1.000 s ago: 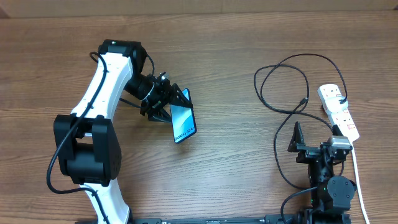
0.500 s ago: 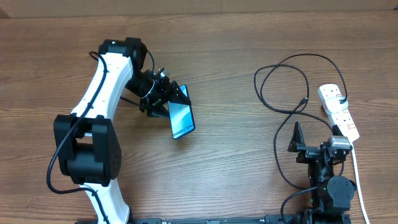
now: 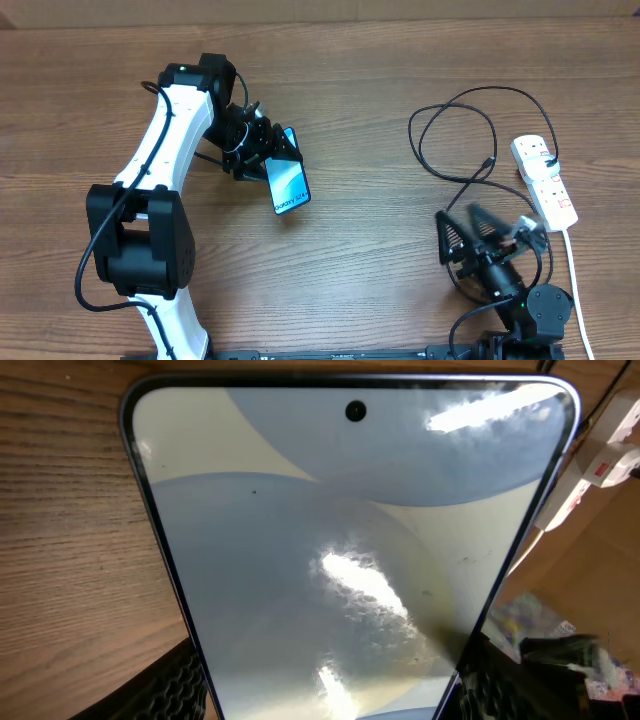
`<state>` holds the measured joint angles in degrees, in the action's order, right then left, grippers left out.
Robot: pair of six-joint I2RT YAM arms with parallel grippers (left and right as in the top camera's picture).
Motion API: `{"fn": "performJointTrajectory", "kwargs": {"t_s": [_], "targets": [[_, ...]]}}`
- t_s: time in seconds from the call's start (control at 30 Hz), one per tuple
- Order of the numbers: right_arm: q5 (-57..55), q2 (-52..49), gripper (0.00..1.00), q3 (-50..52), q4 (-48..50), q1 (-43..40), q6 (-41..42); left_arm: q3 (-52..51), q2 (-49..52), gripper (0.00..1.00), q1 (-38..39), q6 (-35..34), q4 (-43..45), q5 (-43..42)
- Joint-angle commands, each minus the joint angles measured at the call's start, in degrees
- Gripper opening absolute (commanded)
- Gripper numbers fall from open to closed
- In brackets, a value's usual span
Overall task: Plug charger to phone and switch on socket
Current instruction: 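Move the right gripper toward the phone held by the left gripper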
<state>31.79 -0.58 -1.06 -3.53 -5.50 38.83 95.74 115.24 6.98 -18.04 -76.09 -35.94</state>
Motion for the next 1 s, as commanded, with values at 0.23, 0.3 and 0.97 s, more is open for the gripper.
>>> {"fn": "performJointTrajectory", "kwargs": {"t_s": [0.23,0.3,0.97], "targets": [[14.5,0.3,0.99,0.6,0.0,0.3,13.0,1.6,0.3,0.44,-0.2,-0.4,0.3,-0.9],[14.6,-0.5,0.99,0.1,-1.3,0.3,11.6,1.6,0.3,0.44,-0.2,-0.4,0.3,-0.9],[-4.4,-26.1,0.99,-30.7,-49.0,3.0,-6.4,1.6,0.3,0.43,-0.2,-5.4,2.1,-1.8]]}}
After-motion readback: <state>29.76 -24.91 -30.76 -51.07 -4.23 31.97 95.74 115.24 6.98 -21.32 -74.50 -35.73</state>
